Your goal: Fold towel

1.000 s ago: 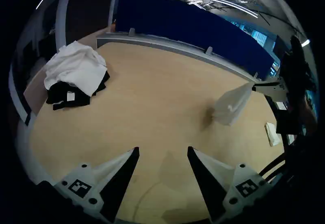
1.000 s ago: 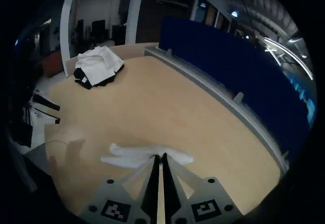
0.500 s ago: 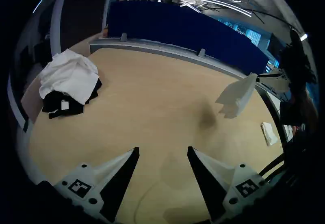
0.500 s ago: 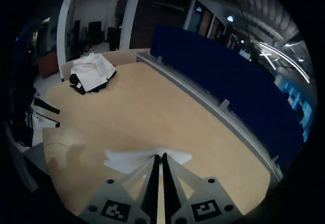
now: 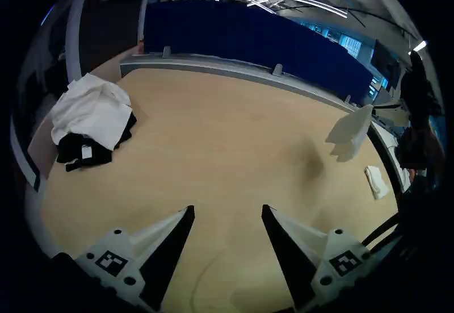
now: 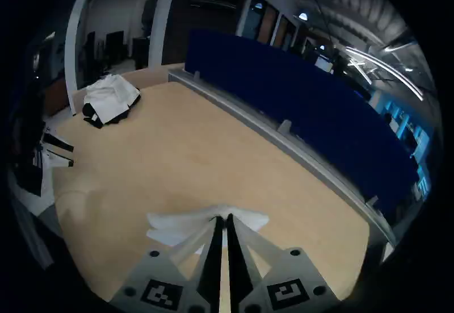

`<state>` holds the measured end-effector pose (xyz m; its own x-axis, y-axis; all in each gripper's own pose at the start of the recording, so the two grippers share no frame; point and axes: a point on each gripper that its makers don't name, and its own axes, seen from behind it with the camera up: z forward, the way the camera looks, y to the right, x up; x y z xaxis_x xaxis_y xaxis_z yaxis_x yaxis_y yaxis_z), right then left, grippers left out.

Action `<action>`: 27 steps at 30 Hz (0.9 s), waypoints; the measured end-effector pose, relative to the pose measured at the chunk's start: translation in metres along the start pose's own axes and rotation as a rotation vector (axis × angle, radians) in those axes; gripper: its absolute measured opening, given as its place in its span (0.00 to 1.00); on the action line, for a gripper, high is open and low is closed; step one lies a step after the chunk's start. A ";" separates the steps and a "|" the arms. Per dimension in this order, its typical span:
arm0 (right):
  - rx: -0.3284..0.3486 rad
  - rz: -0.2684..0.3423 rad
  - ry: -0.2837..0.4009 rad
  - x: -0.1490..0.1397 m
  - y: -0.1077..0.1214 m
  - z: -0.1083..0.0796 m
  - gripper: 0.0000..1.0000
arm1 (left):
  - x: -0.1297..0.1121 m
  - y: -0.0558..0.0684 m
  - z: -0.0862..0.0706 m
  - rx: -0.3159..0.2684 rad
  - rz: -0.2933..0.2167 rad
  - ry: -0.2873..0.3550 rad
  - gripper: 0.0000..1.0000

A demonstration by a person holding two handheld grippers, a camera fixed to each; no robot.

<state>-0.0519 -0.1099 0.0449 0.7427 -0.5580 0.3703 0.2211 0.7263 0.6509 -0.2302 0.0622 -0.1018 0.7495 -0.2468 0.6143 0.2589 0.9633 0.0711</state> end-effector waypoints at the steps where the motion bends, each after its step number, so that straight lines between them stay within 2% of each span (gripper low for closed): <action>1: -0.008 0.001 -0.005 -0.005 0.007 -0.003 0.05 | 0.000 0.001 0.001 0.000 0.002 -0.001 0.87; 9: -0.067 0.031 -0.043 -0.045 0.063 -0.027 0.05 | 0.002 0.012 0.005 0.006 0.023 -0.019 0.88; 18: -0.118 0.099 -0.071 -0.095 0.124 -0.051 0.05 | 0.002 0.021 0.008 0.021 0.025 -0.030 0.88; 27: -0.163 0.137 -0.134 -0.152 0.171 -0.069 0.05 | 0.002 0.030 0.013 0.036 0.029 -0.044 0.88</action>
<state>-0.0831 0.1265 0.0541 0.6846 -0.4906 0.5391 0.2314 0.8476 0.4775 -0.2285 0.0922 -0.0884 0.7289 -0.2150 0.6500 0.2150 0.9733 0.0808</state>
